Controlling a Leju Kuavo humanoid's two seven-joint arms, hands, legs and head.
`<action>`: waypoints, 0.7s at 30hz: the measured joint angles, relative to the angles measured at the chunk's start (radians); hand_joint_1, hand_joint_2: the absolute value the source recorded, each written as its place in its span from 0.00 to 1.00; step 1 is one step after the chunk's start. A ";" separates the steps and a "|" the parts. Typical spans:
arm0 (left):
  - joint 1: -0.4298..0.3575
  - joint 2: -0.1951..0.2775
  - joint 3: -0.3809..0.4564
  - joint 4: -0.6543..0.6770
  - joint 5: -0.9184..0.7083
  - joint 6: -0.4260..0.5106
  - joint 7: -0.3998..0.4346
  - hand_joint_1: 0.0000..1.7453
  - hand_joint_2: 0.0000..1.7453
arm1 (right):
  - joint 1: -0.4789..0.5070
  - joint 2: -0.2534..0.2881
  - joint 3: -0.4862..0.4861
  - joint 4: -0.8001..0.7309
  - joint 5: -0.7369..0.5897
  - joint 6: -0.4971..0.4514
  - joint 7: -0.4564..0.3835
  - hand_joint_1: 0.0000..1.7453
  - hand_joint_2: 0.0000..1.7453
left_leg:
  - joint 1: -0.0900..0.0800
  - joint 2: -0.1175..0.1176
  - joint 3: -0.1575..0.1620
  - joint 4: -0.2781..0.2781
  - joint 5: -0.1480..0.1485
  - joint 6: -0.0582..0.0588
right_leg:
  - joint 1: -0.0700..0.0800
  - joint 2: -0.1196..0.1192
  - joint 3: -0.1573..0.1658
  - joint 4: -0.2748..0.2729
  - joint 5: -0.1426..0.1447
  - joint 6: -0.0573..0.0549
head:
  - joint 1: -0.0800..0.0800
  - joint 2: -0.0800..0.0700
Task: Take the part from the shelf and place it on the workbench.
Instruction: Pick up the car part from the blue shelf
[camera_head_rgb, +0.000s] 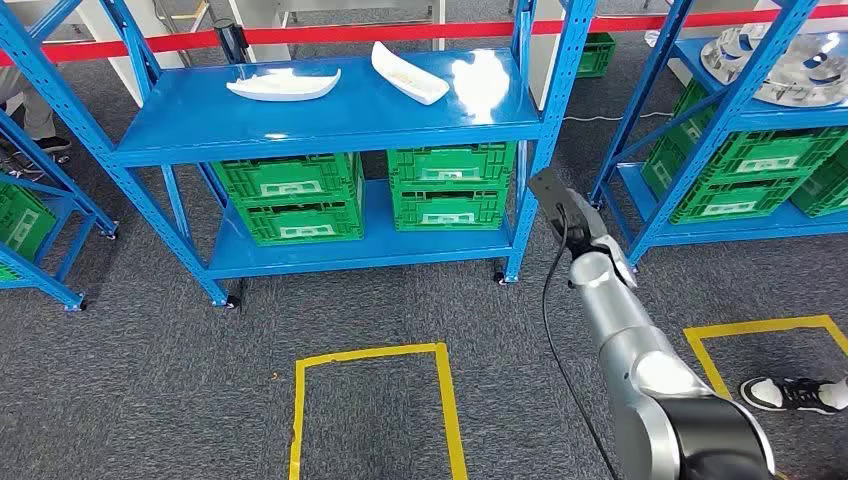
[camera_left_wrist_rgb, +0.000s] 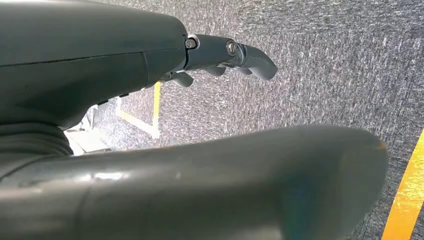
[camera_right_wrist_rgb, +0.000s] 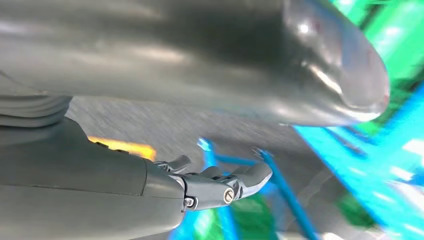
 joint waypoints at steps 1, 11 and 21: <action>-0.002 -0.001 0.004 0.001 -0.006 0.000 0.000 0.00 0.00 | -0.009 0.003 0.008 -0.004 0.008 0.000 0.000 0.00 0.00 | 0.000 0.000 0.000 0.000 0.000 0.000 | 0.000 0.000 0.000 0.000 0.000 0.000 | 0.000 0.000; -0.044 -0.014 0.091 0.020 -0.124 0.000 -0.011 0.00 0.00 | -0.201 0.071 0.179 -0.092 0.184 0.012 -0.010 0.00 0.00 | 0.000 0.000 -0.001 0.001 0.001 -0.001 | 0.000 0.000 -0.001 0.001 0.001 0.000 | 0.000 0.000; -0.083 -0.049 0.140 0.043 -0.273 0.000 -0.021 0.00 0.00 | -0.313 0.094 0.399 -0.202 0.338 0.031 -0.006 0.00 0.00 | 0.000 0.000 -0.002 0.003 0.001 0.000 | 0.000 0.001 -0.002 0.001 0.002 0.001 | 0.000 0.000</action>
